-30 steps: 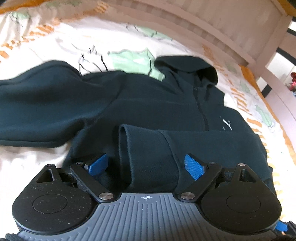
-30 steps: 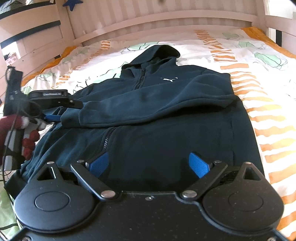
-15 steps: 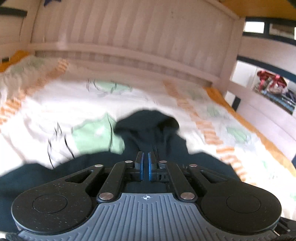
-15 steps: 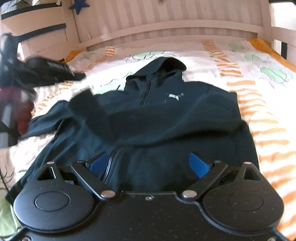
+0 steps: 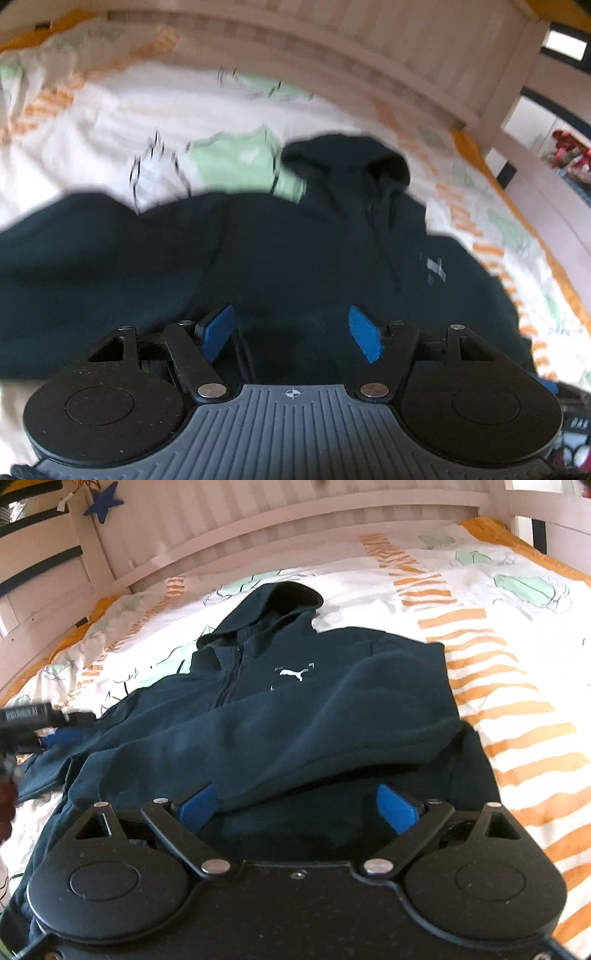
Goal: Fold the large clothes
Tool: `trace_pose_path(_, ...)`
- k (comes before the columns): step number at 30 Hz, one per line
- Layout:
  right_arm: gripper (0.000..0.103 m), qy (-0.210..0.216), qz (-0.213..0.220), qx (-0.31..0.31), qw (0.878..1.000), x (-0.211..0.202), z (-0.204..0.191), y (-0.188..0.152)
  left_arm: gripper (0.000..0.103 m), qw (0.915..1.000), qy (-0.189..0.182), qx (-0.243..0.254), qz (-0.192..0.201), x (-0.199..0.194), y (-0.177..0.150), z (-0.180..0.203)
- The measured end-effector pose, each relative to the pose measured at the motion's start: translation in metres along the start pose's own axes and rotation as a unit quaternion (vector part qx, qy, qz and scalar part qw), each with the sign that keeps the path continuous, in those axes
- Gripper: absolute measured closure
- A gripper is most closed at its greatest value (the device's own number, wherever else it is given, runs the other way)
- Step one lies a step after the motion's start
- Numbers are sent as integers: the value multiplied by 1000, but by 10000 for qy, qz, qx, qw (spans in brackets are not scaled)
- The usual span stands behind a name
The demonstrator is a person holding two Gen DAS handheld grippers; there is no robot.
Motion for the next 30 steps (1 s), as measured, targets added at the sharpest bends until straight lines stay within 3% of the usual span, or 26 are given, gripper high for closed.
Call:
trace_pose_path(3, 9, -4, -36, 33, 10000, 0, 0, -4, 29, 9998, 48, -52, -193, -1, -13, -1)
trace_pose_path(9, 9, -19, -89, 116, 9999, -3, 3, -15, 30, 9982, -8, -211, -565, 16, -26, 5)
trace_pose_path(11, 8, -18, -69, 117, 9999, -5, 3, -16, 60, 9989, -85, -202, -425, 18, -26, 9)
trace_pose_path(12, 8, -14, -64, 120, 9999, -6, 3, -17, 88, 9992, -106, -188, -325, 19, -25, 12)
trace_pose_path(13, 8, -9, -61, 127, 9999, -6, 3, -17, 92, 9995, -84, -138, -257, 19, -23, 15)
trace_pose_path(16, 9, 15, -44, 159, 9999, -8, 4, -18, 94, 9991, -140, 404, -15, 12, -11, 33)
trace_pose_path(20, 9, 37, 6, 183, 9998, -10, 6, -18, 94, 9904, -93, 1251, 575, -15, 16, 61)
trace_pose_path(23, 8, 27, 71, 197, 9998, -9, 5, -17, 94, 9889, -141, 1255, 783, -23, 33, 60)
trace_pose_path(26, 8, 44, 100, 204, 9997, -5, 4, -14, 94, 9909, 25, 1173, 653, -10, 36, 50)
trace_pose_path(30, 8, 28, 188, 155, 9997, 3, 3, -4, 94, 9975, -11, 577, 396, 9, 28, 22)
Point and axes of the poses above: each gripper's, at about its wrist camera, not at the fingertips, and x roughly the way its jaws point, z to its right, y to its top, the point moved 1 cm from there along x, roughly the way its jaws point, and after that the axes turned 10 degrees about -y, right-handed, at the moved point
